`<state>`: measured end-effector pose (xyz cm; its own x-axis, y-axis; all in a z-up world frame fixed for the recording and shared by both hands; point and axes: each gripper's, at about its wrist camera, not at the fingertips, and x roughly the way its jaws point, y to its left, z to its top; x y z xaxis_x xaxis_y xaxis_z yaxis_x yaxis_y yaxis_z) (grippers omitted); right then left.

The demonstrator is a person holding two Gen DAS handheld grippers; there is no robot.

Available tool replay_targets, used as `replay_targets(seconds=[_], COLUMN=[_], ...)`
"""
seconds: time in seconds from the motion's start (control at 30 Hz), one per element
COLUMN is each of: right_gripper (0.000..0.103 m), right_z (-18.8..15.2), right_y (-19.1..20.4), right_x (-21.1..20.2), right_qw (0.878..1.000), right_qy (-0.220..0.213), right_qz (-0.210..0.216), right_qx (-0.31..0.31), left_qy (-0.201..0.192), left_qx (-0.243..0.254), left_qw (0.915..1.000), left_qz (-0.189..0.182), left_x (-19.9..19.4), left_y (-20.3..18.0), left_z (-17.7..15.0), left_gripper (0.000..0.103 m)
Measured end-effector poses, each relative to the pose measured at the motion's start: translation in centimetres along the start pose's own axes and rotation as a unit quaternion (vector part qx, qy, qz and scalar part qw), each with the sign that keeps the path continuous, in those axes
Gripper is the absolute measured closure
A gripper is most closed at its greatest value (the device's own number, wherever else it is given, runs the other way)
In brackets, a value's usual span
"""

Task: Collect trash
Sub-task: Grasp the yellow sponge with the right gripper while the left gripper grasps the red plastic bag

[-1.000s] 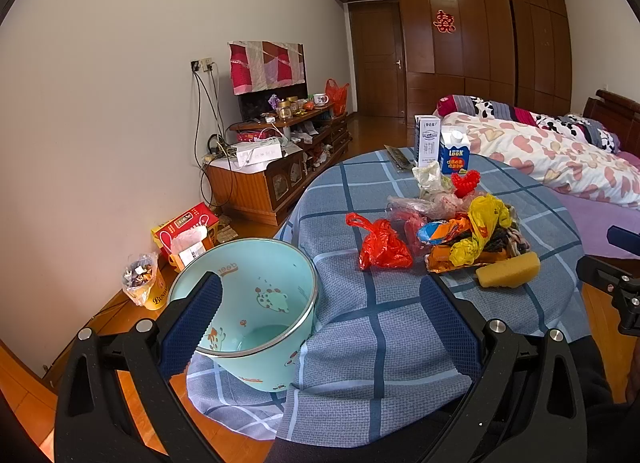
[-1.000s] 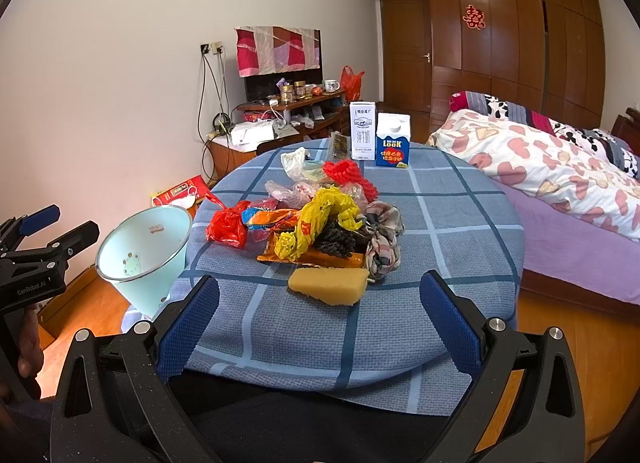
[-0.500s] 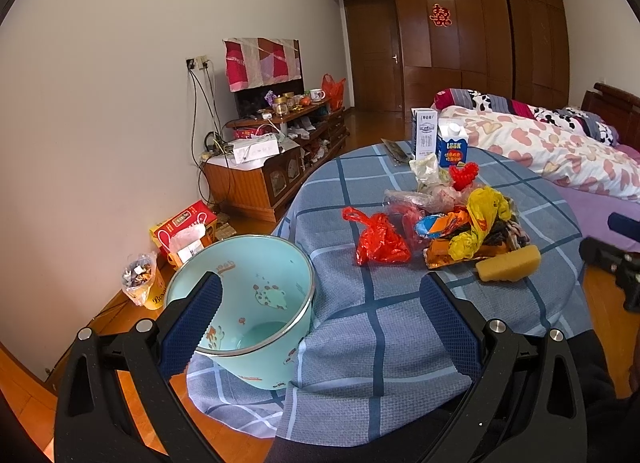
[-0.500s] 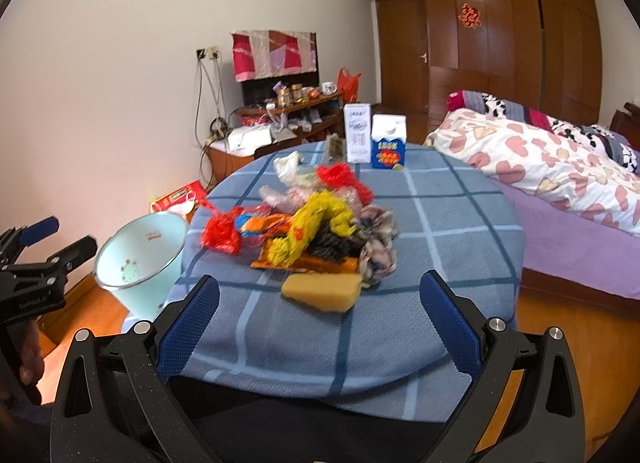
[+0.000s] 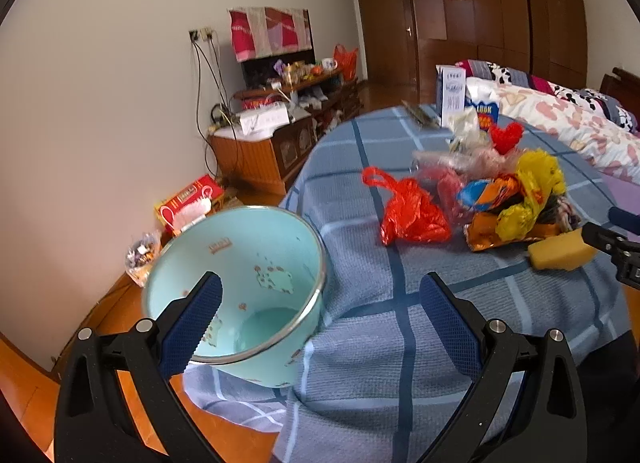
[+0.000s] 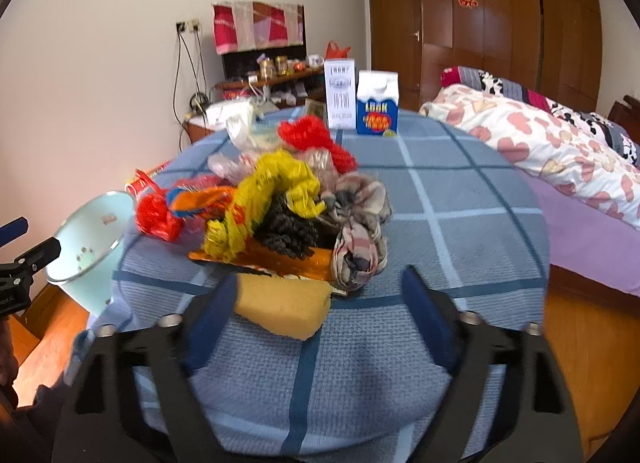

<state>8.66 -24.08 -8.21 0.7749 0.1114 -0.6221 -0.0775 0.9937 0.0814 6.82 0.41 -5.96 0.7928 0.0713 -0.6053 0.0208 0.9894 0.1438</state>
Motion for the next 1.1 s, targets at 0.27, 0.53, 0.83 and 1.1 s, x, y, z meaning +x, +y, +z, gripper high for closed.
replay_targets(seconds=[0.27,0.53,0.83,1.1], right_gripper=[0.072,0.078,0.077,0.077], right_z=[-0.8,0.3,2.7,3.4], right_y=[-0.3,-0.4,-4.4,-8.0], right_x=[2.1,-0.8,-3.0,0.0], right_qw=[0.997,0.996,0.996,0.995], right_qy=[0.032,-0.009,-0.068,-0.067], right_qz=[0.073,0.093,0.055,0.034], right_qx=[0.018,0.010,0.036,0.068], left_qy=[0.006,-0.005,-0.007,0.030], left_qx=[-0.004,0.000,0.009,0.010], left_qw=[0.9999,0.9999,0.9995,0.9989], left_qz=[-0.012,-0.015,-0.031,-0.035], left_x=[1.3,1.8,4.5,9.1], left_y=[-0.9,-1.3,-4.3,-6.1], left_z=[-0.1,0.9,3.3,4.4], left_gripper=[0.006,0.006,0.006,0.028])
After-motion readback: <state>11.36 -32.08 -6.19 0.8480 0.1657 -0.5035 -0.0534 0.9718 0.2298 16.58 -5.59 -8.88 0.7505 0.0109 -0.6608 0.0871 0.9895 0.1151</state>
